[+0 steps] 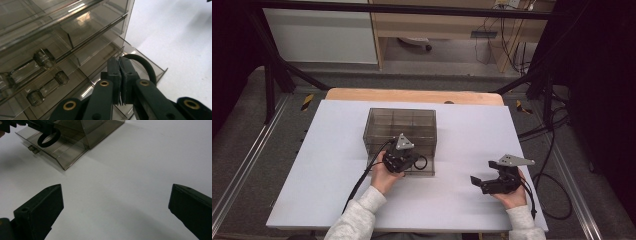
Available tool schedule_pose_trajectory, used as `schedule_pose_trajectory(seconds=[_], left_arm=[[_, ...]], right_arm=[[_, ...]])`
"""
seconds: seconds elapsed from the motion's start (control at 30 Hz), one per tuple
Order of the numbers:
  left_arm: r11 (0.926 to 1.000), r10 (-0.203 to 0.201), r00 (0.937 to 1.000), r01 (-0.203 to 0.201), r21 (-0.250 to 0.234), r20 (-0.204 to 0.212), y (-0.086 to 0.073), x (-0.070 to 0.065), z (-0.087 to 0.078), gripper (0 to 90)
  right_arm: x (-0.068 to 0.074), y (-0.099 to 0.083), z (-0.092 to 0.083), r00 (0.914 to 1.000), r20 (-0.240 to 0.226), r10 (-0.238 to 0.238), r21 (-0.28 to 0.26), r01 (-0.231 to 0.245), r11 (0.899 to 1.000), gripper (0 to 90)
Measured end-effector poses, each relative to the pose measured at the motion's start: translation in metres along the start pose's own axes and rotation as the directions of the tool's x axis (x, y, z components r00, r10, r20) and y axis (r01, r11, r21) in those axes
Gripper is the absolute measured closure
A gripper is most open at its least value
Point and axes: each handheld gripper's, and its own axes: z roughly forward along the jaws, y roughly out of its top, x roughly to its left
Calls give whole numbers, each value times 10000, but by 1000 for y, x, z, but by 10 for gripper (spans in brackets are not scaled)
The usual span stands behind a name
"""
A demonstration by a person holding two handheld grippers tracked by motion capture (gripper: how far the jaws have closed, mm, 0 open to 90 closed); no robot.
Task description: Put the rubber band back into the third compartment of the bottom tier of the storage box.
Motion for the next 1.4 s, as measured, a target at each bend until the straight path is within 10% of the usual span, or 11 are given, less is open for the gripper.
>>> schedule_pose_trajectory(seconds=[0.97,1.4], left_arm=[[9980,-14,10000,11,639,55,-6,2,18,862],[9996,-28,9999,25,275,113,-6,2,3,667]], right_arm=[[0,0,0,10000,11,-14,10,14,10000,5],[0,0,0,10000,17,10,-8,-10,10000,5]])
